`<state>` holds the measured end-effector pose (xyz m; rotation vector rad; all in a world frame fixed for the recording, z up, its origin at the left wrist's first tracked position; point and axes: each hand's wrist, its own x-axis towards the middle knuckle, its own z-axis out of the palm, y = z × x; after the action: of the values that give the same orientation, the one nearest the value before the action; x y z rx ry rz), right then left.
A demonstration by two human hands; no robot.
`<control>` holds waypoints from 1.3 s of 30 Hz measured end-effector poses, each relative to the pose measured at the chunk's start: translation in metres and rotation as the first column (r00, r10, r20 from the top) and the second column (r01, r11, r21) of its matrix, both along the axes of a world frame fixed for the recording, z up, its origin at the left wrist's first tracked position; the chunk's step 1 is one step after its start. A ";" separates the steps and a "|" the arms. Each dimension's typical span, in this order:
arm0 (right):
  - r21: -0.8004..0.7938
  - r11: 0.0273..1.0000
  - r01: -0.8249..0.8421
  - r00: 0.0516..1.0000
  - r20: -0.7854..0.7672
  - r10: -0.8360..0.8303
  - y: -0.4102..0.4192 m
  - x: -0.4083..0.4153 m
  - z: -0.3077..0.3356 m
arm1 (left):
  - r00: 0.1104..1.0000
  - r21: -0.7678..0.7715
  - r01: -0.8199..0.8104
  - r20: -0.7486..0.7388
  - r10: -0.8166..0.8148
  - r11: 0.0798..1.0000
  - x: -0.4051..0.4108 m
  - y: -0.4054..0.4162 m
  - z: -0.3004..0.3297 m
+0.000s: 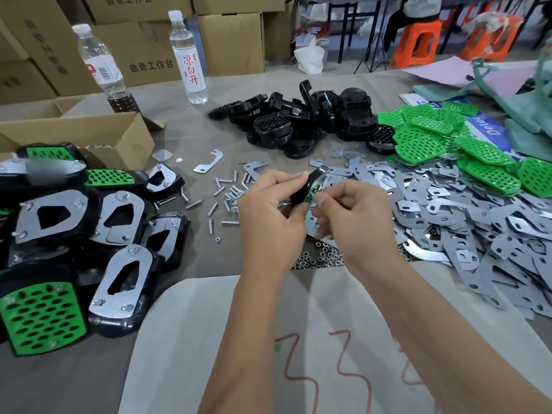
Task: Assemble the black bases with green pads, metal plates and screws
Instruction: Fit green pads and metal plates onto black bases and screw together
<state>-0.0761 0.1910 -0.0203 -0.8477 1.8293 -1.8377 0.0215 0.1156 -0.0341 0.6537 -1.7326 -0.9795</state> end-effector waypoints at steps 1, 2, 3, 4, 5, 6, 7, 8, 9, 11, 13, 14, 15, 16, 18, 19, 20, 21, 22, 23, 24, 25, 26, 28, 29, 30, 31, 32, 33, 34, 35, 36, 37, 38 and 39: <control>-0.026 0.999 -0.026 0.981 0.194 0.031 -0.001 -0.001 0.001 | 1.000 0.003 0.002 -0.004 -0.002 1.000 0.000 0.001 0.000; -0.035 0.999 -0.037 0.974 0.220 0.044 -0.001 -0.002 0.001 | 1.000 0.007 0.003 -0.006 -0.003 1.000 0.000 0.001 0.000; -0.019 0.999 -0.027 0.997 0.077 0.029 -0.001 -0.004 -0.003 | 1.000 0.015 0.002 -0.008 -0.002 1.000 0.000 0.001 0.001; 0.005 1.000 0.005 0.981 -0.192 -0.004 0.000 -0.006 -0.006 | 1.000 0.027 0.001 -0.012 -0.001 1.000 0.000 0.001 0.000; 0.001 0.999 0.049 0.882 -0.469 -0.043 0.001 -0.006 -0.007 | 1.000 0.046 0.005 -0.019 -0.004 0.999 0.000 -0.001 0.000; -0.029 0.997 0.076 0.746 -0.662 -0.076 0.001 -0.006 -0.008 | 1.000 0.068 0.012 -0.028 -0.010 0.998 0.000 -0.002 0.000; -0.066 0.995 0.077 0.637 -0.765 -0.100 0.000 -0.006 -0.009 | 0.999 0.090 0.015 -0.038 -0.011 0.996 0.001 -0.003 -0.001; -0.087 0.994 0.063 0.612 -0.784 -0.108 -0.001 -0.005 -0.010 | 0.999 0.106 0.013 -0.044 -0.009 0.994 0.001 -0.004 -0.001; -0.081 0.995 0.054 0.666 -0.739 -0.097 -0.002 -0.004 -0.011 | 0.999 0.115 0.010 -0.042 -0.005 0.993 0.002 -0.004 -0.001; -0.036 0.999 0.012 0.911 -0.411 -0.026 -0.004 -0.004 -0.008 | 0.999 0.114 0.006 -0.033 -0.002 0.994 0.002 -0.004 -0.001; -0.052 0.996 -0.071 0.997 0.009 0.071 -0.006 -0.003 -0.006 | 0.999 0.106 0.006 -0.037 -0.003 0.994 0.002 -0.004 -0.002; -0.082 0.991 -0.106 0.983 0.142 0.117 -0.006 -0.004 -0.005 | 0.999 0.102 0.005 -0.035 -0.002 0.995 0.002 -0.004 -0.002; -0.107 0.986 -0.130 0.962 0.225 0.152 -0.006 -0.004 -0.004 | 1.000 0.108 0.008 -0.029 -0.005 0.994 0.003 -0.005 -0.001; -0.123 0.981 -0.153 0.946 0.269 0.181 -0.005 -0.005 -0.004 | 1.000 0.130 0.017 -0.028 -0.013 0.991 0.005 -0.006 -0.001; -0.101 0.977 -0.186 0.943 0.262 0.206 -0.004 -0.009 -0.007 | 0.997 0.239 0.014 -0.078 0.005 0.971 0.010 -0.009 0.000; -0.053 0.981 -0.188 0.960 0.201 0.195 -0.004 -0.012 -0.010 | 0.989 0.328 -0.011 -0.136 0.058 0.945 0.014 -0.013 0.001; 0.022 0.982 -0.185 0.979 0.092 0.183 -0.005 -0.014 -0.012 | 0.967 0.432 -0.036 -0.213 0.141 0.901 0.020 -0.017 0.001; 0.117 0.979 -0.169 0.981 -0.072 0.179 -0.006 -0.015 -0.013 | 0.926 0.540 -0.033 -0.301 0.229 0.841 0.025 -0.022 0.003; 0.212 0.967 -0.143 0.944 -0.265 0.197 -0.008 -0.015 -0.014 | 0.870 0.636 0.014 -0.388 0.303 0.772 0.030 -0.026 0.005; 0.295 0.947 -0.128 0.870 -0.424 0.250 -0.011 -0.011 -0.014 | 0.814 0.701 0.079 -0.456 0.360 0.708 0.033 -0.030 0.007; 0.367 0.920 -0.136 0.792 -0.518 0.324 -0.013 -0.004 -0.015 | 0.773 0.740 0.131 -0.493 0.399 0.660 0.036 -0.033 0.007; 0.435 0.889 -0.145 0.717 -0.573 0.398 -0.016 0.005 -0.014 | 0.755 0.764 0.159 -0.502 0.421 0.625 0.038 -0.036 0.006; 0.493 0.859 -0.136 0.643 -0.616 0.455 -0.019 0.013 -0.014 | 0.749 0.780 0.174 -0.501 0.433 0.601 0.039 -0.037 0.005; 0.548 0.833 -0.072 0.536 -0.683 0.496 -0.025 0.027 -0.014 | 0.736 0.790 0.205 -0.514 0.441 0.579 0.042 -0.039 0.003; 0.543 0.839 -0.039 0.522 -0.705 0.481 -0.028 0.032 -0.013 | 0.733 0.787 0.209 -0.519 0.440 0.580 0.043 -0.040 0.003; 0.534 0.846 -0.004 0.525 -0.719 0.456 -0.032 0.036 -0.013 | 0.732 0.786 0.192 -0.513 0.448 0.587 0.045 -0.040 0.002; 0.533 0.845 0.042 0.534 -0.727 0.432 -0.036 0.040 -0.013 | 0.729 0.784 0.162 -0.504 0.463 0.599 0.045 -0.041 0.002; 0.545 0.833 0.095 0.539 -0.732 0.417 -0.040 0.043 -0.013 | 0.721 0.778 0.136 -0.503 0.477 0.614 0.045 -0.041 0.001; 0.565 0.813 0.142 0.538 -0.733 0.416 -0.045 0.047 -0.013 | 0.712 0.767 0.123 -0.511 0.482 0.630 0.045 -0.042 0.000; 0.588 0.789 0.178 0.538 -0.729 0.423 -0.050 0.049 -0.014 | 0.708 0.754 0.121 -0.521 0.477 0.645 0.044 -0.042 -0.001; 0.610 0.769 0.191 0.547 -0.717 0.433 -0.055 0.051 -0.014 | 0.711 0.745 0.120 -0.526 0.467 0.656 0.044 -0.042 -0.002; 0.629 0.754 0.190 0.555 -0.702 0.446 -0.060 0.053 -0.013 | 0.715 0.741 0.117 -0.525 0.461 0.661 0.045 -0.042 -0.002; 0.640 0.748 0.178 0.557 -0.692 0.460 -0.063 0.053 -0.012 | 0.719 0.742 0.113 -0.520 0.461 0.661 0.045 -0.042 -0.002; 0.651 0.743 0.157 0.556 -0.680 0.478 -0.066 0.052 -0.010 | 0.719 0.745 0.111 -0.517 0.464 0.658 0.046 -0.042 -0.002; 0.658 0.741 0.133 0.556 -0.668 0.494 -0.068 0.051 -0.007 | 0.717 0.749 0.114 -0.517 0.468 0.653 0.047 -0.043 -0.002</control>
<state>-0.0249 0.1231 -0.0274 -1.6861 2.5053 -0.4565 0.0688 0.0724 -0.0364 0.8235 -0.5208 -1.5498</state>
